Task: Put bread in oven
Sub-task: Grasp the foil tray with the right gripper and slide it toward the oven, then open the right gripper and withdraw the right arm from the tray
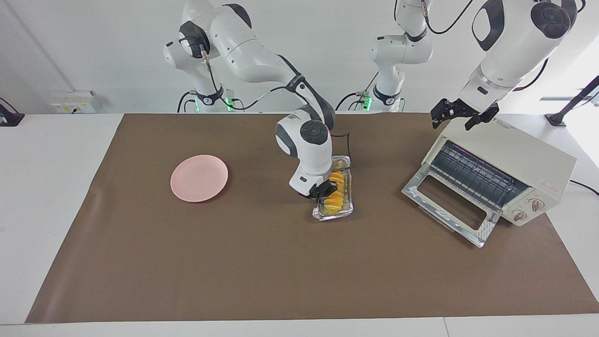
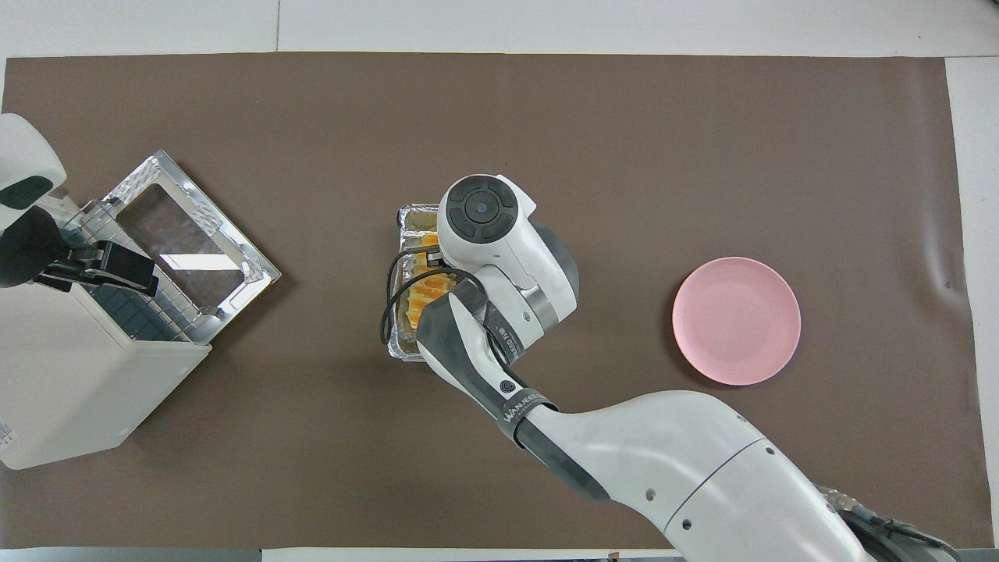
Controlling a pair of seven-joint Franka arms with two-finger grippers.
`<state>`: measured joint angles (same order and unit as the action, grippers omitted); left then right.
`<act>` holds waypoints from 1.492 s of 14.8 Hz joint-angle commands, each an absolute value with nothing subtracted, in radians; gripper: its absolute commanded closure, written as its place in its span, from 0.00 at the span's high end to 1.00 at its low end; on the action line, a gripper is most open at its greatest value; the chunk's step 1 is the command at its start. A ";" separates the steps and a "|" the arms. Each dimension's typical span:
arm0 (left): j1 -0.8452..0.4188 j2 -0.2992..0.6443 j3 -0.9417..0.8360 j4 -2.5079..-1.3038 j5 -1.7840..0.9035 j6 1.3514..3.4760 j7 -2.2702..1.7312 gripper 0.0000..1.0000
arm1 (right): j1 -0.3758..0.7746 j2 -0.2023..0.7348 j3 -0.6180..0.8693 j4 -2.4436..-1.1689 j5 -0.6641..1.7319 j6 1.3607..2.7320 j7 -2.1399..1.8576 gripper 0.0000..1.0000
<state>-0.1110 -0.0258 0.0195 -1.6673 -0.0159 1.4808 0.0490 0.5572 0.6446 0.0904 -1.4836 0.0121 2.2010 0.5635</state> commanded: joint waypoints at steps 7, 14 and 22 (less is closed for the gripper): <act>-0.106 -0.043 0.018 -1.677 0.000 1.491 0.058 1.00 | 0.476 0.558 0.080 -1.278 0.018 1.809 0.634 1.00; -0.106 -0.043 0.018 -1.677 0.000 1.491 0.058 1.00 | 0.108 0.341 0.078 -1.279 0.006 1.649 0.027 1.00; -0.263 -0.103 -0.063 -1.725 -0.009 1.605 -0.119 1.00 | -0.094 0.085 0.078 -1.379 0.012 1.387 -0.146 1.00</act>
<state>-0.1895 -0.0769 -0.0403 -1.6698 -0.0178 1.4973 -0.0092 -0.0788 0.1823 0.0642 -1.2807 0.0131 1.4167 -0.1176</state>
